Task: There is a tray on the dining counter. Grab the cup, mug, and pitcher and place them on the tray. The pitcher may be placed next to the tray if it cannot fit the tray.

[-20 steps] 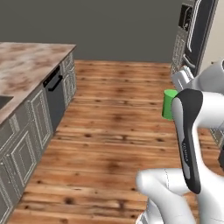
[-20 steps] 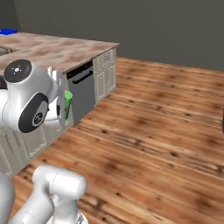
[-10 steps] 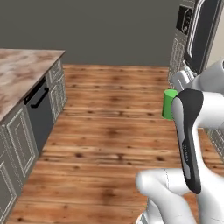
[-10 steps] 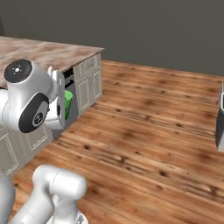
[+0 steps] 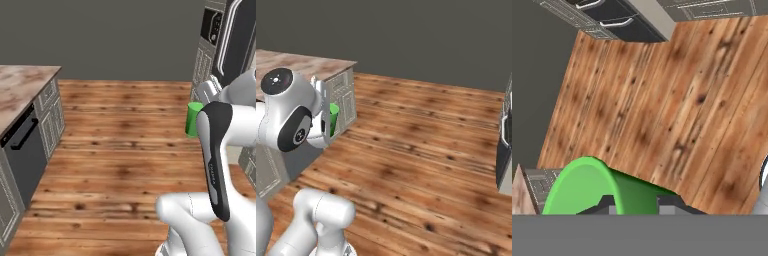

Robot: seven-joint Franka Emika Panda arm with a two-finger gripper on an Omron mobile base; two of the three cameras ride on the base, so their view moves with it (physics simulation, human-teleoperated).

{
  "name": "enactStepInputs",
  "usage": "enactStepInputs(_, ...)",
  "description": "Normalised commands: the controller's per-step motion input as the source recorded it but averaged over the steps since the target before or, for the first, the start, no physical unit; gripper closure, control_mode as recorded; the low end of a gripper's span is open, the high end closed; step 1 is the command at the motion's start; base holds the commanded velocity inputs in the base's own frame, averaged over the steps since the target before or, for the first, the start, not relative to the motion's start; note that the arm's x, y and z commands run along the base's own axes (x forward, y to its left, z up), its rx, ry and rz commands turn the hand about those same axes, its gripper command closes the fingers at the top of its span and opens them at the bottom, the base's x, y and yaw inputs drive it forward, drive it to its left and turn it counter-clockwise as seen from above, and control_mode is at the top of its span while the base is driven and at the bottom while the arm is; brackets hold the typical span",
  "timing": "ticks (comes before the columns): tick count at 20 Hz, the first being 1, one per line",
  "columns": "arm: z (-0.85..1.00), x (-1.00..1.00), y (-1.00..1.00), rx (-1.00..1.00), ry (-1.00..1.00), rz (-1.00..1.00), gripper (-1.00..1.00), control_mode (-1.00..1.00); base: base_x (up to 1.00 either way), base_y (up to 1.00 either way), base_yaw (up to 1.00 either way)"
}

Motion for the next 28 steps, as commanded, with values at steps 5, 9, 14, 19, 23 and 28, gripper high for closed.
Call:
enactStepInputs(5, 0.00, 0.00, 0.00, 0.00, 0.00, 0.00, 1.00, 1.00, 1.00, 0.00, -0.05)
enactStepInputs(9, 0.00, 0.00, 0.00, 0.00, 0.00, 0.00, 1.00, 1.00, 1.00, 0.02, -0.02)
enactStepInputs(14, 0.00, 0.00, 0.00, 0.00, 0.00, 0.00, 1.00, 1.00, 1.00, 0.03, -0.01)
enactStepInputs(19, 0.00, 0.00, 0.00, 0.00, 0.00, 0.00, 1.00, 1.00, 1.00, 0.09, -0.01)
enactStepInputs(23, 0.00, 0.00, 0.00, 0.00, 0.00, 0.00, 1.00, 1.00, 1.00, 0.15, 0.00)
enactStepInputs(28, 0.00, 0.00, 0.00, 0.00, 0.00, 0.00, 1.00, 1.00, 1.00, 0.15, 0.00)
